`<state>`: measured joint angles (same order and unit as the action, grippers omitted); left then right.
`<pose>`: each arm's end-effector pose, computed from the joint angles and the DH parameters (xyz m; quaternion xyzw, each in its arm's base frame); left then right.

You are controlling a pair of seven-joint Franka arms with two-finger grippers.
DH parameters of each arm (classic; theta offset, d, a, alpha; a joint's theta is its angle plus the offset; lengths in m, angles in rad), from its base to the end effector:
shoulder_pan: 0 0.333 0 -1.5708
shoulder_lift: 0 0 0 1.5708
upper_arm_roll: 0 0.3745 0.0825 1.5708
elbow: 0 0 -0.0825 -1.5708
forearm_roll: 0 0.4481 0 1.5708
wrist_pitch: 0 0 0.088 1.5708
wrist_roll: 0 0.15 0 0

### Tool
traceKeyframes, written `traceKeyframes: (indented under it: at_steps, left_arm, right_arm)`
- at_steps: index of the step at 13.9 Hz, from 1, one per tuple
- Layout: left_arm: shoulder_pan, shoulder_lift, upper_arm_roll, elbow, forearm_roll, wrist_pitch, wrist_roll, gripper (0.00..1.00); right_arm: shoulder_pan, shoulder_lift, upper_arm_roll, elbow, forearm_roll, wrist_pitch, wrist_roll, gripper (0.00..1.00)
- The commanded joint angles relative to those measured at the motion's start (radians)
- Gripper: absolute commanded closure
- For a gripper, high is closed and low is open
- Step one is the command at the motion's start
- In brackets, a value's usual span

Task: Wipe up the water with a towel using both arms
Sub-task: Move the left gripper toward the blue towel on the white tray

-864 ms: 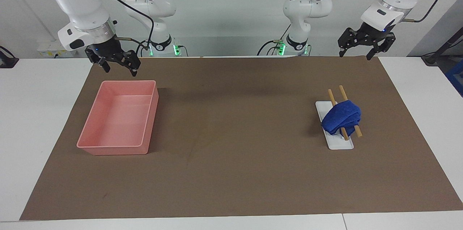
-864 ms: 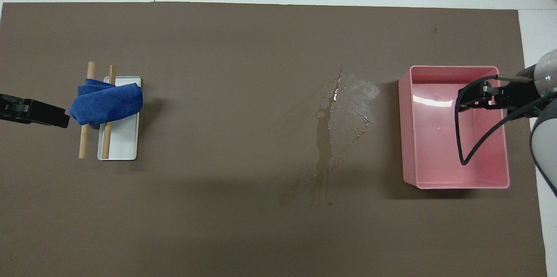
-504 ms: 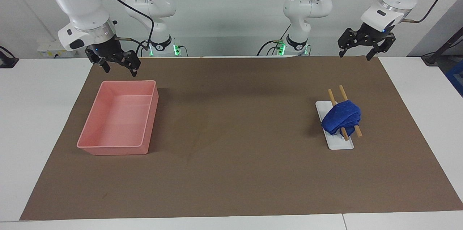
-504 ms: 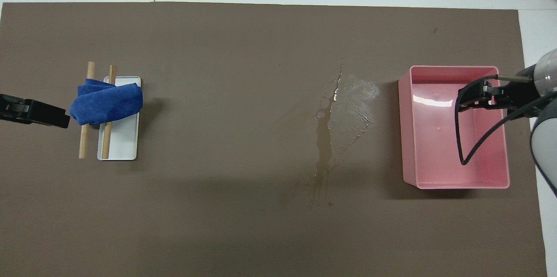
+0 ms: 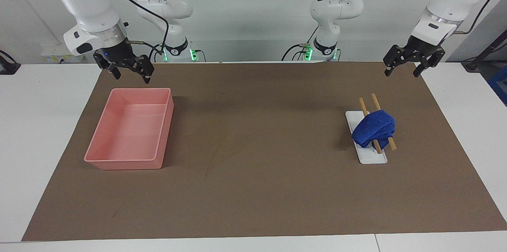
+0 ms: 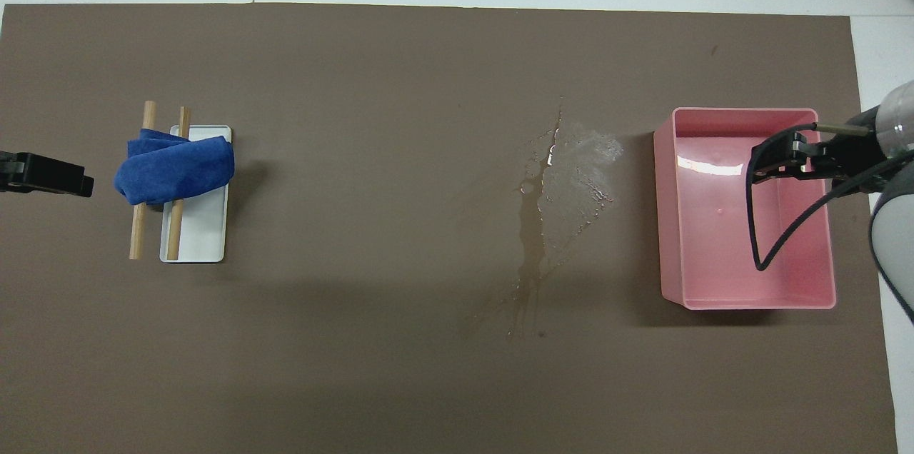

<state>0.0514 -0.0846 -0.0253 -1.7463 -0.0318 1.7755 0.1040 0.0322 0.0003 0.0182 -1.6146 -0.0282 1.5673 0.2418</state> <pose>0.6087 0.0112 0.6156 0.9976 -0.0365 0.0577 0.0109 0.6141 0.0267 0.6162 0.9951 -0.0952 -0.0215 0.0174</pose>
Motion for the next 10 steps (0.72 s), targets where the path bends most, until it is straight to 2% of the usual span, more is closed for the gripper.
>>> traceKeyframes:
  at_steps: [1, 3, 5, 10]
  left_arm:
    - [0.057, -0.009, -0.008, -0.11, -0.002, 0.181, -0.018, 0.0]
    - [0.074, 0.029, -0.008, -0.151, -0.003, 0.284, -0.044, 0.0]
    - [0.096, 0.052, -0.01, -0.215, -0.017, 0.375, -0.191, 0.0]
    - [0.123, 0.065, -0.01, -0.335, -0.241, 0.467, -0.352, 0.0]
  right_arm:
    - [-0.011, -0.013, 0.003, -0.013, 0.014, -0.004, -0.022, 0.01]
    - [-0.011, -0.013, 0.003, -0.013, 0.014, -0.004, -0.022, 0.01]
    - [-0.011, -0.013, 0.003, -0.013, 0.013, -0.004, -0.022, 0.01]
    - [-0.011, -0.013, 0.003, -0.013, 0.014, -0.004, -0.022, 0.01]
